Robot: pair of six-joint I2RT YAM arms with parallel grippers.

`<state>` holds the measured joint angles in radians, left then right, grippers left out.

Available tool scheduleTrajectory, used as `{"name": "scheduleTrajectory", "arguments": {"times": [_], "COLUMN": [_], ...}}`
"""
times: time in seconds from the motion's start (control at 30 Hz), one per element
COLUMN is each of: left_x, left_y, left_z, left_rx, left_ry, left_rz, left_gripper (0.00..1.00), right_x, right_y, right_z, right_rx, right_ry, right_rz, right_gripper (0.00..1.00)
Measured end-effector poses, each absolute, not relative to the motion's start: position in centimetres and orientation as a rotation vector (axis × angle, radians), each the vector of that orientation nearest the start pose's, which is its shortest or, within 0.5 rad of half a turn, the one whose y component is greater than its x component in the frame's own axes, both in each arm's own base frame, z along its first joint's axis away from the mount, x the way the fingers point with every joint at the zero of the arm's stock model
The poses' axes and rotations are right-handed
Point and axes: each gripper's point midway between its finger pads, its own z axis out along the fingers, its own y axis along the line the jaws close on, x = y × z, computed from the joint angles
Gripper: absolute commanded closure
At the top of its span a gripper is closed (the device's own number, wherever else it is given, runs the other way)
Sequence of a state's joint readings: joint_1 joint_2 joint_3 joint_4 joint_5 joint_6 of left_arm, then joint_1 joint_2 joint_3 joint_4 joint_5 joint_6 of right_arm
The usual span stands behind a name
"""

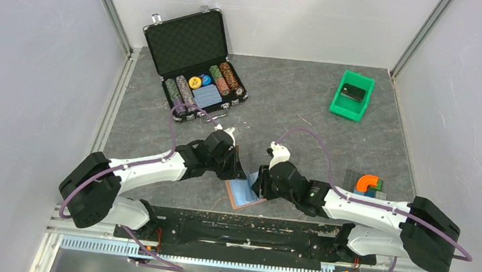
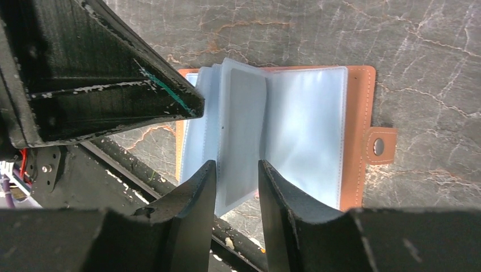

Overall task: Take the credit cards out of the card holder
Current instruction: Remove the credit card from the card holder.

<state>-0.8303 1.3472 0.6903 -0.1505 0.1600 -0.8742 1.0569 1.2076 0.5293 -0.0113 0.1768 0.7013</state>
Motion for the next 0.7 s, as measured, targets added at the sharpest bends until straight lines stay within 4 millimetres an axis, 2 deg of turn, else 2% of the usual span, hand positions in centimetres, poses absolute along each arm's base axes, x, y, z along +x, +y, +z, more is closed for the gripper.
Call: {"name": "scheduleTrajectory", "arguments": {"times": [0.3, 0.4, 0.7], "left_x": [18.5, 18.5, 19.2], "left_y": [-28.9, -28.7, -26.9], "left_z": [7.3, 6.9, 5.8], "left_rx": [0.029, 0.028, 0.033], "left_ry": [2.609, 2.612, 2.630], "left_rz": [-0.910, -0.893, -0.778], "left_gripper": [0.98, 0.98, 0.98], "right_x": [16.7, 16.7, 16.5], "right_y": [27.4, 27.3, 27.5], "right_z": [6.1, 5.9, 5.8], "right_rx": [-0.335, -0.338, -0.358], "right_ry": [2.346, 2.351, 2.351], "right_rz": [0.647, 0.635, 0.638], "right_gripper": [0.65, 0.69, 0.70]}}
